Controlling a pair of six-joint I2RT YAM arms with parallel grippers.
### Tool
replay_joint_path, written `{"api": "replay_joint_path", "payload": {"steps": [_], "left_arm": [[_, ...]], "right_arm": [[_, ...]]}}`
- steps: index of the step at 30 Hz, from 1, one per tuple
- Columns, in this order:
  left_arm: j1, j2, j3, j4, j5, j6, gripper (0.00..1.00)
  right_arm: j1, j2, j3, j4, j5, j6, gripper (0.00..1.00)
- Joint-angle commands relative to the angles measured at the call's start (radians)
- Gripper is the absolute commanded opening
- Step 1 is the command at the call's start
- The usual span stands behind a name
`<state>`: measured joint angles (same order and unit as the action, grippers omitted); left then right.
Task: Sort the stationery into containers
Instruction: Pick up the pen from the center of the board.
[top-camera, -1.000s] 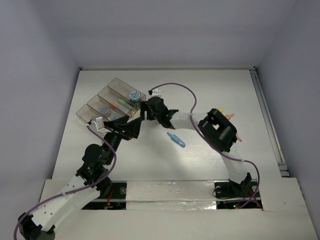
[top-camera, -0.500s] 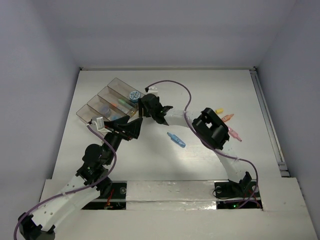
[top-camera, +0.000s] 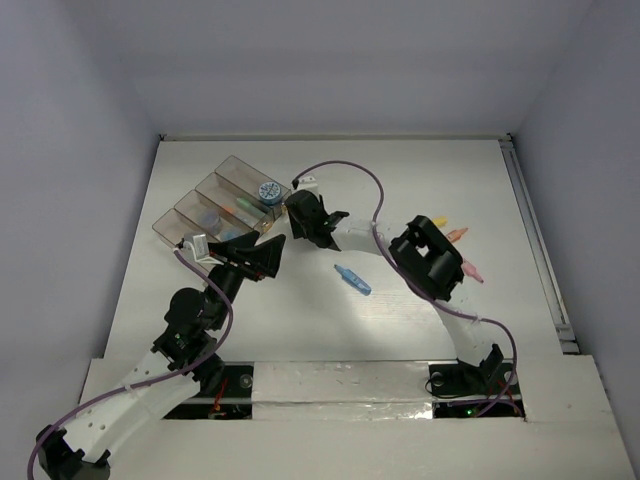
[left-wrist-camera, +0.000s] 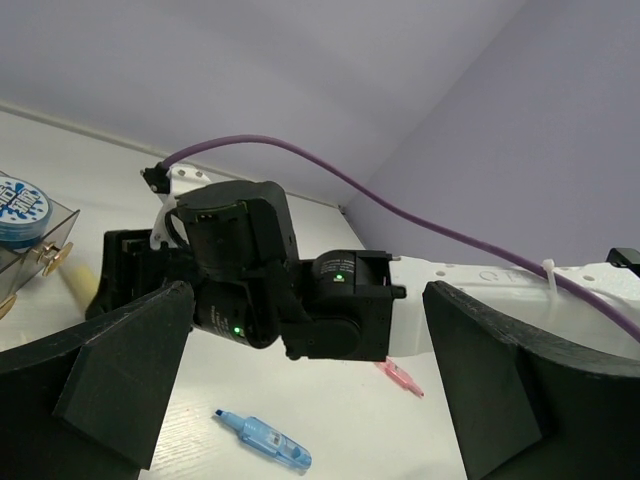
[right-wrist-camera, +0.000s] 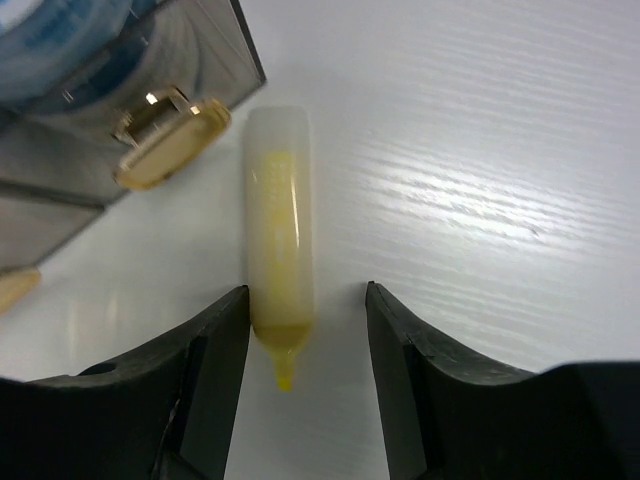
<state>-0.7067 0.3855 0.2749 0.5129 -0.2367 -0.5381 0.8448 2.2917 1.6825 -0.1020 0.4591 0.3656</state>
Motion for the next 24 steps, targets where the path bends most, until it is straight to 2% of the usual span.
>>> {"api": "replay_joint_path", "payload": {"steps": [1,5,7,13,15,16,18,20,21,22,24], "left_arm": [[-0.002,0.004,-0.002,0.059,0.01,0.013,0.99],[-0.002,0.004,-0.003,0.061,0.008,0.013,0.99],[-0.002,0.009,-0.003,0.061,0.008,0.013,0.99],[-0.002,0.023,-0.002,0.064,0.007,0.017,0.99],[-0.002,0.026,0.0,0.061,0.004,0.017,0.99],[-0.002,0.027,-0.002,0.061,0.001,0.015,0.98],[-0.002,0.029,-0.005,0.062,-0.007,0.012,0.98],[-0.002,0.042,-0.002,0.055,-0.009,0.007,0.97],[-0.002,0.049,0.003,0.055,-0.007,0.004,0.96],[-0.002,0.062,0.006,0.055,-0.004,0.001,0.96],[-0.002,0.078,0.01,0.055,0.011,-0.01,0.95]], "right_arm": [[-0.022,-0.073,-0.07,-0.021,-0.011,-0.099,0.53],[-0.064,-0.093,-0.125,0.045,-0.098,-0.143,0.52],[-0.088,-0.098,-0.167,0.122,-0.223,-0.192,0.52],[-0.099,-0.055,-0.133,0.122,-0.348,-0.283,0.55],[-0.11,-0.043,-0.126,0.122,-0.375,-0.294,0.52],[-0.11,-0.041,-0.129,0.127,-0.388,-0.294,0.47],[-0.128,-0.047,-0.135,0.13,-0.424,-0.292,0.22],[-0.128,-0.063,-0.173,0.149,-0.451,-0.297,0.18],[-0.138,-0.083,-0.193,0.185,-0.459,-0.31,0.07],[-0.138,-0.092,-0.208,0.194,-0.503,-0.315,0.02],[-0.138,-0.115,-0.237,0.185,-0.505,-0.323,0.0]]}}
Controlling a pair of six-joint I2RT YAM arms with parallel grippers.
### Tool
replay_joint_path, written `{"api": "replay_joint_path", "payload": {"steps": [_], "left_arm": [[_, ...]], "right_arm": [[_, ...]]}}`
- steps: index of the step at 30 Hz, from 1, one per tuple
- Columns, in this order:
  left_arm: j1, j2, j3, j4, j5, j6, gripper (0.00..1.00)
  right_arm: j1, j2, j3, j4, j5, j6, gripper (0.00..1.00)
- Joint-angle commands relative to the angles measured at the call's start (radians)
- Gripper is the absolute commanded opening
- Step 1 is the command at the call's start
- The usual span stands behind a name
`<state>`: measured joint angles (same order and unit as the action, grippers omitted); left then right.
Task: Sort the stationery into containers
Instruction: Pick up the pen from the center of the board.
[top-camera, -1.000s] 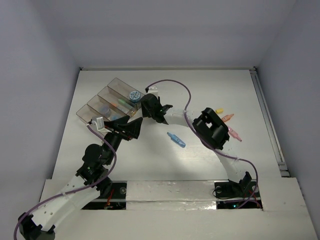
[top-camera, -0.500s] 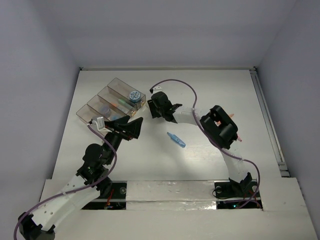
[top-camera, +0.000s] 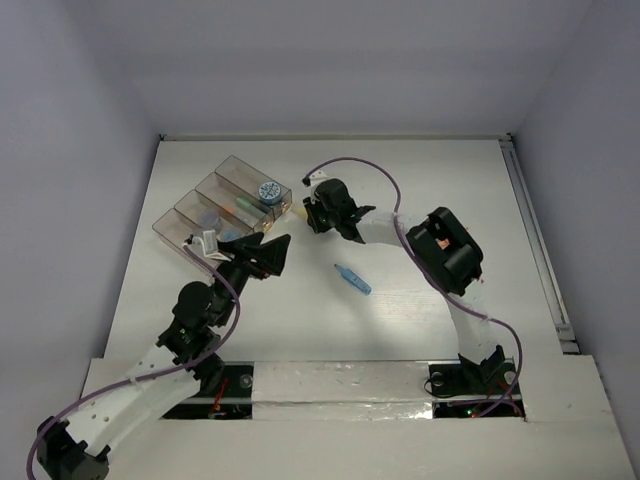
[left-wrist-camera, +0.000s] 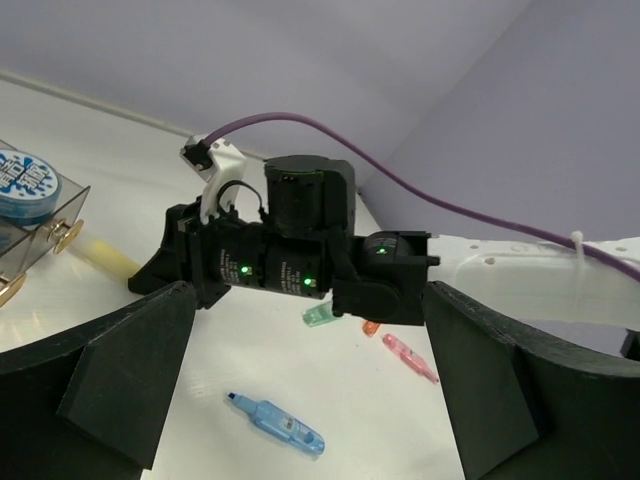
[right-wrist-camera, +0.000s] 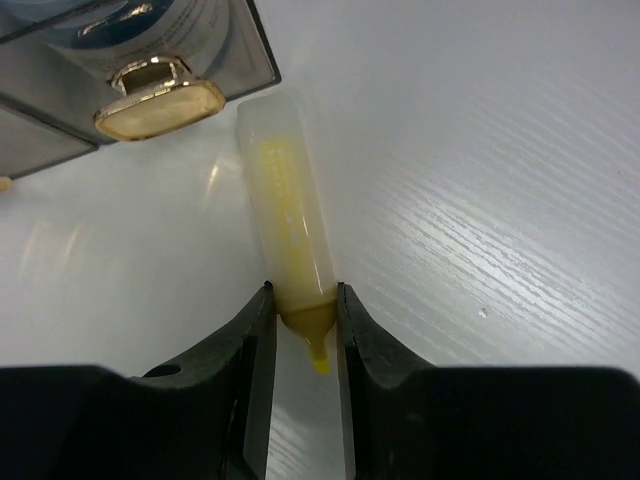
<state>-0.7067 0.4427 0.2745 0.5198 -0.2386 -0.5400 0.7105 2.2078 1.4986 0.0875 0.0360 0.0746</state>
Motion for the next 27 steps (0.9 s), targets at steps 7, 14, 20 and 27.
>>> {"api": "replay_joint_path", "payload": {"steps": [7,14,20,27], "left_arm": [[-0.002,0.103,0.026,0.043,0.07,-0.061,0.86],[-0.002,0.283,0.098,0.006,0.162,-0.121,0.8],[0.045,0.442,0.167,0.025,0.319,-0.198,0.8],[0.168,0.6,0.181,0.154,0.567,-0.33,0.8]], "right_arm": [[-0.003,-0.285,-0.298,0.046,-0.047,-0.015,0.0],[-0.003,-0.571,-0.547,0.047,-0.111,0.048,0.0],[0.006,-0.792,-0.69,0.041,-0.199,0.076,0.0],[0.035,-0.933,-0.732,0.006,-0.212,0.062,0.0]]}}
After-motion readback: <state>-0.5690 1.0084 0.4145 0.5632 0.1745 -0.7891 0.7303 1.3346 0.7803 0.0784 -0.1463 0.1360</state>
